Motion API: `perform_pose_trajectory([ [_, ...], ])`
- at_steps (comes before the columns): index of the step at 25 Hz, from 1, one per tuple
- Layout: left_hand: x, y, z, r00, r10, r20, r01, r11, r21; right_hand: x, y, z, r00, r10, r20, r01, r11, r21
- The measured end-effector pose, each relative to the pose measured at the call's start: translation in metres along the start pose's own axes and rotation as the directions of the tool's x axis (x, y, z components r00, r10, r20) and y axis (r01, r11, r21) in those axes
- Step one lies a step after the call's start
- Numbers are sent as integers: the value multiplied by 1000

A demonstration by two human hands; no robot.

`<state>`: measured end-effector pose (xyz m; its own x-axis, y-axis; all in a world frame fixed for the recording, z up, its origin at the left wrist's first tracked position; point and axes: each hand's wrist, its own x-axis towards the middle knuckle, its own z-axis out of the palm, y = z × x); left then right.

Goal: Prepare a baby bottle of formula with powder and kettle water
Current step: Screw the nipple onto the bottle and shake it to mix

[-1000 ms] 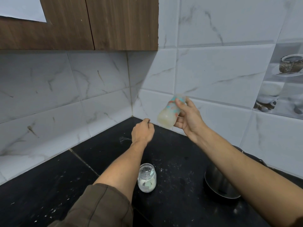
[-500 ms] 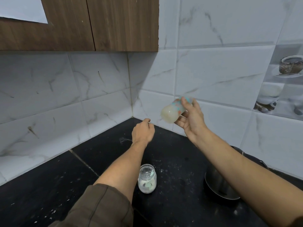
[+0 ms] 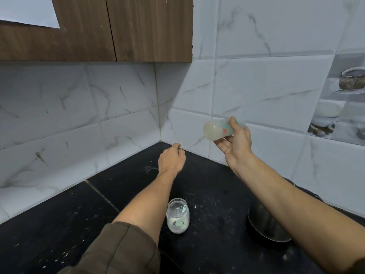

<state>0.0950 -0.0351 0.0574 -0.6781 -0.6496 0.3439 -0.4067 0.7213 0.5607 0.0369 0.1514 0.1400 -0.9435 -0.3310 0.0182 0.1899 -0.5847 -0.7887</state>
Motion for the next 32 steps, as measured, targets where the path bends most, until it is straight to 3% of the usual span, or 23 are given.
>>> perform_pose_trajectory([
  [1,0,0,-1,1000,0,-1,0,1000,2,-2,0,0,1000,8,29,-7,999,-51],
  [4,3,-1,1,1000,7,8,-7,1000,3,-15,1,2,950,102,294,3,941,-338],
  [6,2,0,1,1000,15,11,-15,1000,5,-16,2,0,929,111,353,42,916,-399],
  [8,2,1,1,1000,11,10,-11,1000,-2,-13,3,2,963,37,266,46,953,-298],
  [11,0,2,-1,1000,-1,-3,1,1000,6,-3,0,3,1000,16,26,-16,999,-34],
  [12,0,2,-2,1000,-1,-5,1,1000,9,-4,0,4,999,37,23,-37,999,-34],
  [14,2,2,0,1000,2,2,-2,1000,6,-10,2,3,984,99,148,-67,977,-203],
  [17,2,4,1,1000,11,21,-11,1000,13,-15,10,0,940,133,313,-10,931,-366],
  [22,-2,6,-1,1000,-4,10,4,1000,4,-4,6,-1,999,2,34,0,998,-70],
  [28,-2,7,0,999,1,38,-1,1000,-6,-12,10,-6,940,116,320,21,919,-394],
  [30,-2,8,-1,999,3,36,-2,1000,-14,-9,10,-8,964,43,261,44,948,-316],
  [32,-2,8,-2,1000,0,19,0,1000,-10,-3,5,-7,995,-10,103,24,991,-135],
])
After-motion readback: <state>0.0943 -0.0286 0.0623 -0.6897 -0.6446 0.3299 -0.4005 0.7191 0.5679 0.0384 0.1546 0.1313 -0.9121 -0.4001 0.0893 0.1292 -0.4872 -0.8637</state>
